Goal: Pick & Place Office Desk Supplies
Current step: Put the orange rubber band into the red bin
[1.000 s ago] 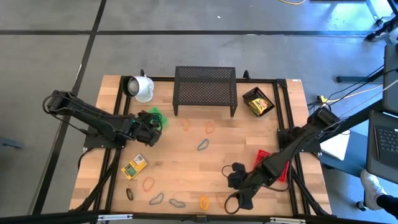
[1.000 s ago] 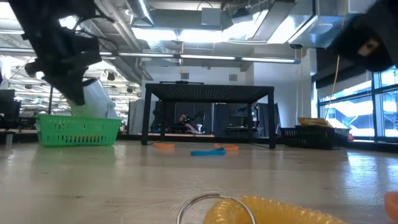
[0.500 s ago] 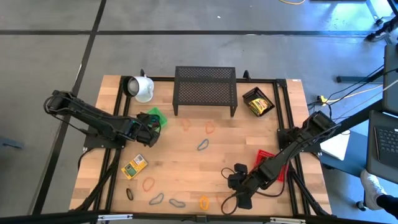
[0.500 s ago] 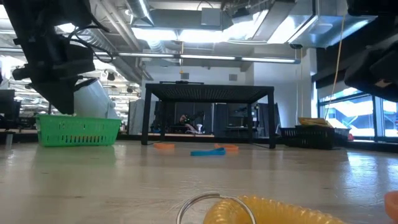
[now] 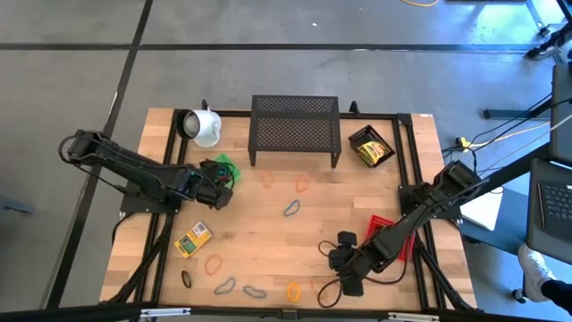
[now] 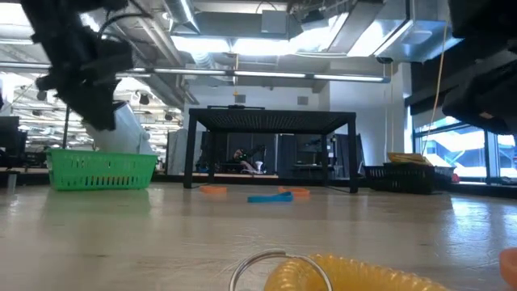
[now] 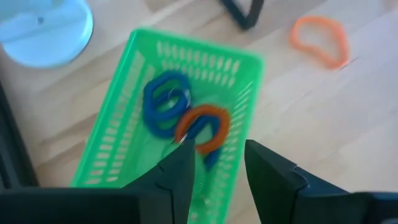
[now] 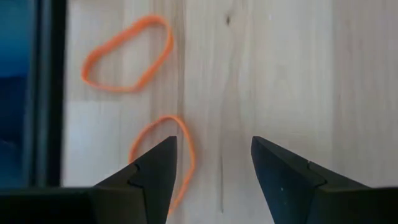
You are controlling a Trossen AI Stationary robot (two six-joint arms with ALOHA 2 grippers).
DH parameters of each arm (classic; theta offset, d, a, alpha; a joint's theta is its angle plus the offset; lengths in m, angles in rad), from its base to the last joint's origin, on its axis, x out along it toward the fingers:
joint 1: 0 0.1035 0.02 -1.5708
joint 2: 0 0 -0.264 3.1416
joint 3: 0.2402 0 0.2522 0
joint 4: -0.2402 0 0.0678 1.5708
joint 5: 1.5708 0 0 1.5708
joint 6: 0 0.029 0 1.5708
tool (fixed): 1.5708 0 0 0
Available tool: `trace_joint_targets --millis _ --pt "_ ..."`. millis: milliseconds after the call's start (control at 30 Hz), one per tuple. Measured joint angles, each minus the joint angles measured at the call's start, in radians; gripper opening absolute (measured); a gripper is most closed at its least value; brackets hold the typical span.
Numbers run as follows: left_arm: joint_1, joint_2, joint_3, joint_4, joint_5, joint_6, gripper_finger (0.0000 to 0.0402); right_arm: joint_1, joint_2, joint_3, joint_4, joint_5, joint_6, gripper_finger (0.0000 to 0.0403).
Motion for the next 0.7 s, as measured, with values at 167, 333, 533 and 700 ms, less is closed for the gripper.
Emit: trace_joint_targets --millis 167,333,533,700 --pt "-0.009 0.0 0.072 0.007 -0.035 0.028 0.0131 0.022 0.064 0.0 0.005 0.004 -0.094 0.0208" --pt "-0.033 0.0 0.113 0.079 -0.059 0.091 0.0128 0.058 0.096 0.005 0.009 0.082 -0.193 0.0208" --pt "-0.062 0.0 0.125 0.237 -0.087 0.172 0.0127 0.089 0.101 0.004 0.014 0.145 -0.269 0.0168" --pt "-0.082 0.0 0.125 0.396 -0.088 0.26 0.0127 0.089 0.102 0.004 0.02 0.087 -0.246 0.0093"
